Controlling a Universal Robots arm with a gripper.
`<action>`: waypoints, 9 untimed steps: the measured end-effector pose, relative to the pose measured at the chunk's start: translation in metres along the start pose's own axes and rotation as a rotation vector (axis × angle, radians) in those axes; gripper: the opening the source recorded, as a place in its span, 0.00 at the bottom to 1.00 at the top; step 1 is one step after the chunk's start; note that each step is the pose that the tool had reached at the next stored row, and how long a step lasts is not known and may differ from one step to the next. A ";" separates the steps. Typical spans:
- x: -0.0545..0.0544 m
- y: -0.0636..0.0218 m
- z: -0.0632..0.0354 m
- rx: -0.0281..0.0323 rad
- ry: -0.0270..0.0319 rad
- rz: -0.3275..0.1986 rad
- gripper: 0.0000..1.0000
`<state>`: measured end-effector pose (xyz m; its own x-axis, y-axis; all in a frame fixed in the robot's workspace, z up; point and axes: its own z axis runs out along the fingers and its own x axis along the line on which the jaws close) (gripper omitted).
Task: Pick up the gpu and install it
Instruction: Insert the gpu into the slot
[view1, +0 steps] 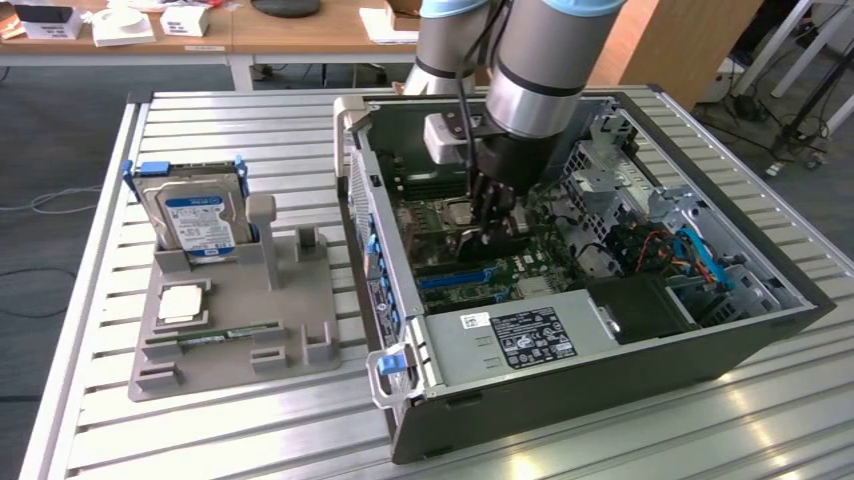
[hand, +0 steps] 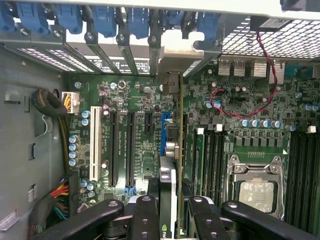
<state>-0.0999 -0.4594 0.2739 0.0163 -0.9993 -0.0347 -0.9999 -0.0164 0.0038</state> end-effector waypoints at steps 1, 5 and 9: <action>0.000 0.0006 -0.0001 -0.0001 0.0002 0.000 0.27; 0.001 0.0016 0.0007 -0.0001 0.0001 0.000 0.27; 0.002 0.0021 0.0027 -0.0001 0.0001 0.000 0.27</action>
<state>-0.1019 -0.4616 0.2711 0.0166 -0.9993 -0.0345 -0.9999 -0.0168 0.0039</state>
